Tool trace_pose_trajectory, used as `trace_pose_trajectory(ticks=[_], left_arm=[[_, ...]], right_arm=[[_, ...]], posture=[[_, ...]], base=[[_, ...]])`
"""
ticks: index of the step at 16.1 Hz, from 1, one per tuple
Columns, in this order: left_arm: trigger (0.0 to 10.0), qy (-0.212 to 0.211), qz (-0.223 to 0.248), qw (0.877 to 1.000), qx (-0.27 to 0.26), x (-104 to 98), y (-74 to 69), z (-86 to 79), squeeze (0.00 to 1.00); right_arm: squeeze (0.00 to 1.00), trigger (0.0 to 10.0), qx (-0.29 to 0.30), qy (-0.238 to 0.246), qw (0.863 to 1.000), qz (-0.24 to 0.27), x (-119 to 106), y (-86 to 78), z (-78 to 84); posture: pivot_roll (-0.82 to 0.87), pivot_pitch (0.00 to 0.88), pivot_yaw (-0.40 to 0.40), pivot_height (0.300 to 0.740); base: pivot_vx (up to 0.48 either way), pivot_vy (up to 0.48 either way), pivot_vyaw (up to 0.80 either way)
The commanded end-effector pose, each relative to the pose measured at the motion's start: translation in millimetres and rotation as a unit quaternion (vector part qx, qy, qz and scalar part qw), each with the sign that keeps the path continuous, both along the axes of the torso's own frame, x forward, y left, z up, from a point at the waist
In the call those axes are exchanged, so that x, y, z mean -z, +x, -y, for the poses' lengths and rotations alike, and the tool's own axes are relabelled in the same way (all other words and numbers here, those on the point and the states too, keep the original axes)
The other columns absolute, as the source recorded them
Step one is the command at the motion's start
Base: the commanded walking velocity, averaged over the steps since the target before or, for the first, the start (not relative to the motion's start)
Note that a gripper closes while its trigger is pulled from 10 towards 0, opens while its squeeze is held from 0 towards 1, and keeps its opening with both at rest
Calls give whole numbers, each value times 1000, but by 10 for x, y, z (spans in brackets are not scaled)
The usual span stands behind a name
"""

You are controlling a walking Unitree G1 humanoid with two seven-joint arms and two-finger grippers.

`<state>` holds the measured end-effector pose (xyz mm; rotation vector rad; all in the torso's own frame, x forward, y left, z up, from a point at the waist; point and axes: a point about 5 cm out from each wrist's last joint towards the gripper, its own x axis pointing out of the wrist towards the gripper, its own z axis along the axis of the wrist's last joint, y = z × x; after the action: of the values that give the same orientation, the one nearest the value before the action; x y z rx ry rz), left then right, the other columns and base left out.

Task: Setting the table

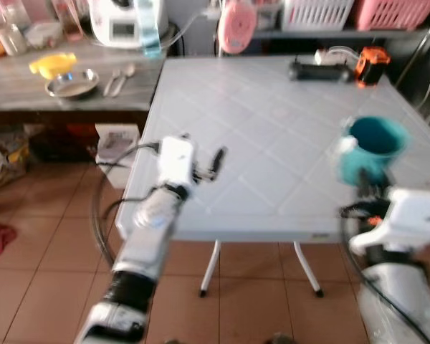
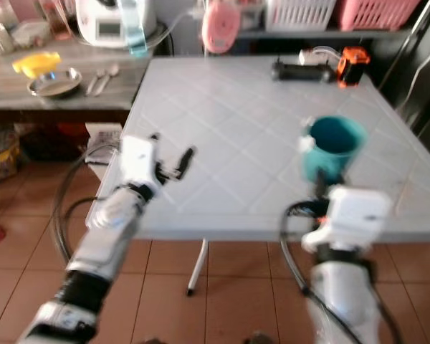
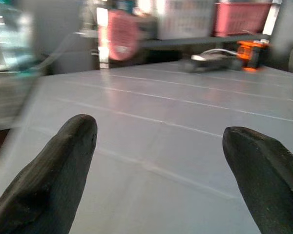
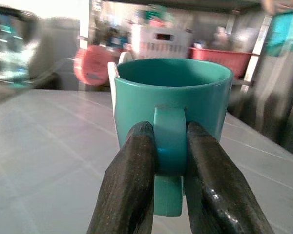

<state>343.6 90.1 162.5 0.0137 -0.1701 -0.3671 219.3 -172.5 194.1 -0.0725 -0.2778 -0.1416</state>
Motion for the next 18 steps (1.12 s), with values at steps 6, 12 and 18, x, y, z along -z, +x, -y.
trace_pose_trajectory(ticks=[6, 12, 18], left_arm=[[10000, -1, 1, 1000, 8, -11, -14, 65, 0], [10000, -4, 1, 1000, 12, -5, -22, 100, 0], [10000, -5, 0, 1000, 16, -2, -23, 138, 0]], right_arm=[[0, 10000, 10, -8, 1000, 21, -75, 3, 45], [0, 10000, 13, -10, 1000, 26, -93, 23, 54], [0, 10000, 15, -10, 999, 26, -98, 23, 59]], posture=[[-27, 130, 42, 714], [-31, 123, 39, 714], [-36, 124, 37, 714]], base=[[0, 415, 0], [0, 419, 0], [0, 421, 0]])
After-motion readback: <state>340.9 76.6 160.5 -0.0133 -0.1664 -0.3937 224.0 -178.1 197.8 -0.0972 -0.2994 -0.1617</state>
